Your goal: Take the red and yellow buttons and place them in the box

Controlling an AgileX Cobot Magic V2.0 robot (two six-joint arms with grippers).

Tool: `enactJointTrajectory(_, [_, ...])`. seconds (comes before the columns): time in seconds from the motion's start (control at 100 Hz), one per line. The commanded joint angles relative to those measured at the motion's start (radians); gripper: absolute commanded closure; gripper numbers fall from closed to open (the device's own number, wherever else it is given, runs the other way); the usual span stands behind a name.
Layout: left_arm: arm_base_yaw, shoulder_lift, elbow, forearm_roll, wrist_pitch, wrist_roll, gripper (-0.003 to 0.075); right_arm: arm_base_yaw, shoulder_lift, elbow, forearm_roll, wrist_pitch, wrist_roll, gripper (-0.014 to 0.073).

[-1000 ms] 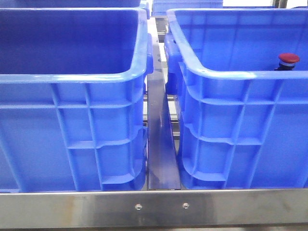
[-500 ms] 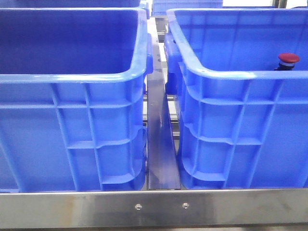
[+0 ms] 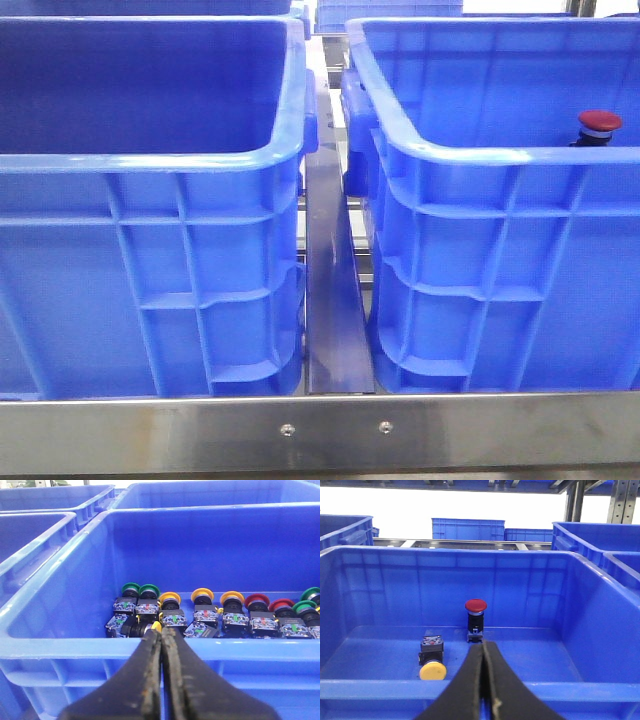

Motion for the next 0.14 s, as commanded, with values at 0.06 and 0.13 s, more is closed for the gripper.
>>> enactJointTrajectory(0.06, [0.001, -0.029, 0.021, 0.000, -0.080, -0.006, 0.0741, -0.004, -0.022, 0.006, -0.007, -0.071, 0.001, 0.0661])
enactJointTrajectory(0.13, [0.001, -0.029, 0.021, 0.000, -0.080, -0.006, 0.0741, -0.004, -0.022, 0.006, -0.007, -0.071, 0.001, 0.0661])
